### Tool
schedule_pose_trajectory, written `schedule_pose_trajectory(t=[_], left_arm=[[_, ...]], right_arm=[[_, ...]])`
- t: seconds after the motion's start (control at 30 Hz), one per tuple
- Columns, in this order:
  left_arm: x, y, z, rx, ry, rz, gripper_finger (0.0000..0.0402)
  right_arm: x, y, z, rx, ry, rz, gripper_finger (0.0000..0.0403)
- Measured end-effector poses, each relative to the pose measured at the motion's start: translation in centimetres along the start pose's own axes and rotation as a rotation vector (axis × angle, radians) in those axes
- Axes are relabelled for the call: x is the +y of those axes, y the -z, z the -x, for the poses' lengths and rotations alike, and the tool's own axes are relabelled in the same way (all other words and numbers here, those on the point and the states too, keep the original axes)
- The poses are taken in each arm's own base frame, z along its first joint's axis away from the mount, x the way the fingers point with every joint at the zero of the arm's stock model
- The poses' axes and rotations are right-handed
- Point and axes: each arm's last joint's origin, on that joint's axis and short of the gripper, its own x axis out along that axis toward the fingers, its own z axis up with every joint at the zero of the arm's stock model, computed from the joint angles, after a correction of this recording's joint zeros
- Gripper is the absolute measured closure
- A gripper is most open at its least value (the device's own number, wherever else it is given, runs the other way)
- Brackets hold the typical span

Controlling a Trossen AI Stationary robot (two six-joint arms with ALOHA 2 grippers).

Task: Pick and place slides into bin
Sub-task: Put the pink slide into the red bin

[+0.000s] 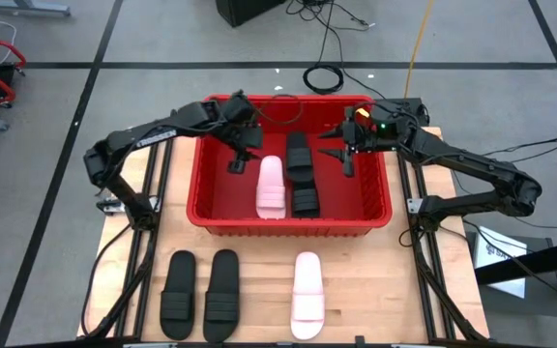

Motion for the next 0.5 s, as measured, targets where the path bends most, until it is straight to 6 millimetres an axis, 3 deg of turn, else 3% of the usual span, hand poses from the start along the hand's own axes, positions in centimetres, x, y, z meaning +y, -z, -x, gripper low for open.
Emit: schedule_pose_trajectory(t=[0.27,0.5], left_arm=[[-1.3,-0.8,4.1,-0.083,-0.094,0.088,0.0256],[-4.2,-2.7,6.8,-0.2,-0.095,0.07,0.0256]], right_arm=[[0.7,-1.2,1.6,-0.066,0.002,-0.031,0.0239],[2.7,-2.4,2.2,-0.123,-0.069,-0.048,0.0239]])
